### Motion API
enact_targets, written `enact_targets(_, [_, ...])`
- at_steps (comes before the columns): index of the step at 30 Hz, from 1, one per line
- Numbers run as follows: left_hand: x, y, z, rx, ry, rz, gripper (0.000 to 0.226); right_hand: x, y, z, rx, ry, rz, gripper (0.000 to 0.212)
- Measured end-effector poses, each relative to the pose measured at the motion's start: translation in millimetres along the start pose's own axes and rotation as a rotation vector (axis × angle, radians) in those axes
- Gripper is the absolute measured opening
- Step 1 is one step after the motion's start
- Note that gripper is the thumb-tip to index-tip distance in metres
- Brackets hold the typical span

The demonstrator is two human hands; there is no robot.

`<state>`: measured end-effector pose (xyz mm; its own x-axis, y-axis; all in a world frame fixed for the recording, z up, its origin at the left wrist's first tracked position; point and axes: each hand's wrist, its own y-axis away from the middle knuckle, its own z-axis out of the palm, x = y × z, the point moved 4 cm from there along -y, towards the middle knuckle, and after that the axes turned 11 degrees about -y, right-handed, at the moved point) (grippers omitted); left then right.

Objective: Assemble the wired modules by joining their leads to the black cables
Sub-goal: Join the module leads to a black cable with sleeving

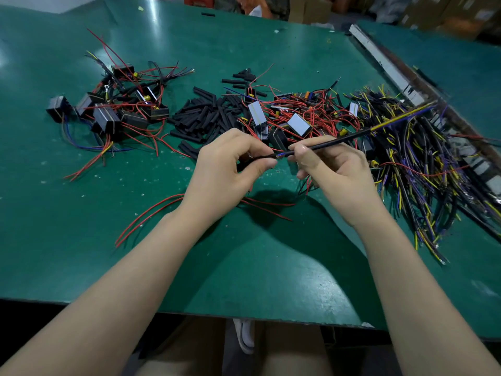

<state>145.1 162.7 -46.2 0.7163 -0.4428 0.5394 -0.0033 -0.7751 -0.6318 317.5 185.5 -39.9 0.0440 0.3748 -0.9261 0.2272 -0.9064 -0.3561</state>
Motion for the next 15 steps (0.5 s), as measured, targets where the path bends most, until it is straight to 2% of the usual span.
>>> enact_targets(7, [-2, 1, 1, 0.038, -0.034, 0.000, 0.013, 4, 0, 8, -0.041, -0.201, 0.014, 0.008])
enact_targets(10, [0, 2, 2, 0.057, -0.034, 0.016, 0.011, 6, 1, 10, -0.007, -0.207, 0.007, 0.008])
enact_targets(15, [-3, 2, -1, 0.115, -0.077, 0.001, 0.011, 5, 1, 14, -0.086, -0.178, 0.014, 0.010])
